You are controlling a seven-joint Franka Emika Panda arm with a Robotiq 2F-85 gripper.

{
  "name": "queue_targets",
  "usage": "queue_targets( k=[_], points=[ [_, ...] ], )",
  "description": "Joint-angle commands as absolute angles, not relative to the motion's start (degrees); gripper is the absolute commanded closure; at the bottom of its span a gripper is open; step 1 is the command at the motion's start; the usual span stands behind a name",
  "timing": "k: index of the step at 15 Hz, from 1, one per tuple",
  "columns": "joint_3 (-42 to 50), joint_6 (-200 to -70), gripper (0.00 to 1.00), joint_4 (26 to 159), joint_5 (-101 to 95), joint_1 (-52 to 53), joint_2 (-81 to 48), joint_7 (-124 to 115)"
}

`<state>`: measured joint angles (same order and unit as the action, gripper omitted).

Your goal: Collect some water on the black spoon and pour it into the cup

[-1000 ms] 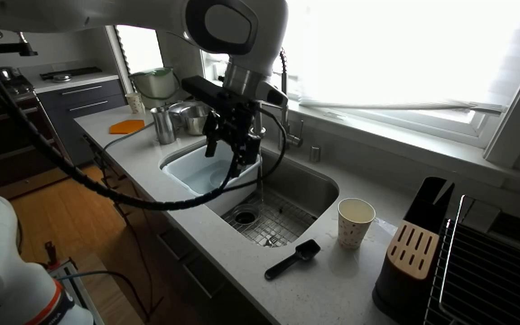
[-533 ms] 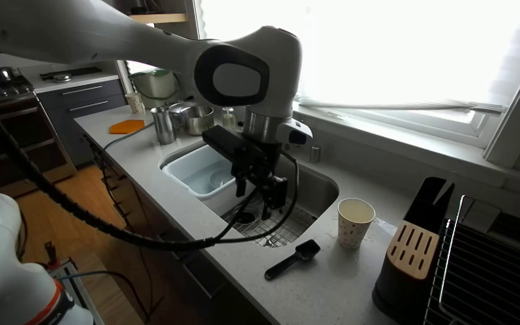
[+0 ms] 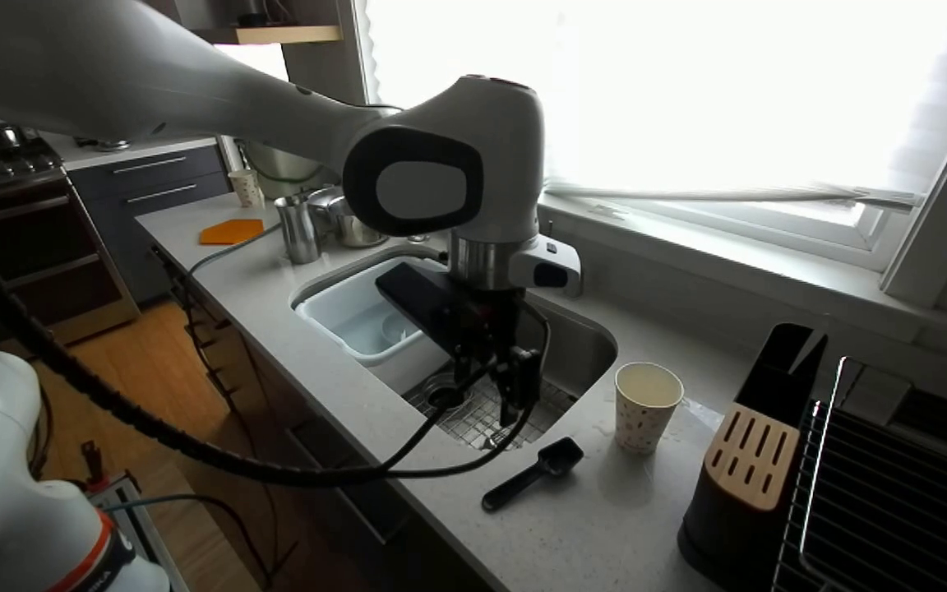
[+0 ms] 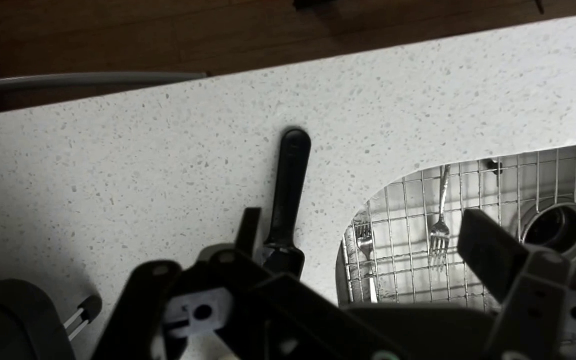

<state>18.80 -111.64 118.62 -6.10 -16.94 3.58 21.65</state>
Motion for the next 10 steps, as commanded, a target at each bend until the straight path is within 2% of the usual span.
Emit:
queue_targets(
  k=[1,10],
  points=[
    [18.7,-111.5,0.00,118.4,-6.1,-17.0,3.5,21.7],
    [20.1,-130.7,0.00,126.5,-5.3,-18.7,2.6,21.1]
  ],
)
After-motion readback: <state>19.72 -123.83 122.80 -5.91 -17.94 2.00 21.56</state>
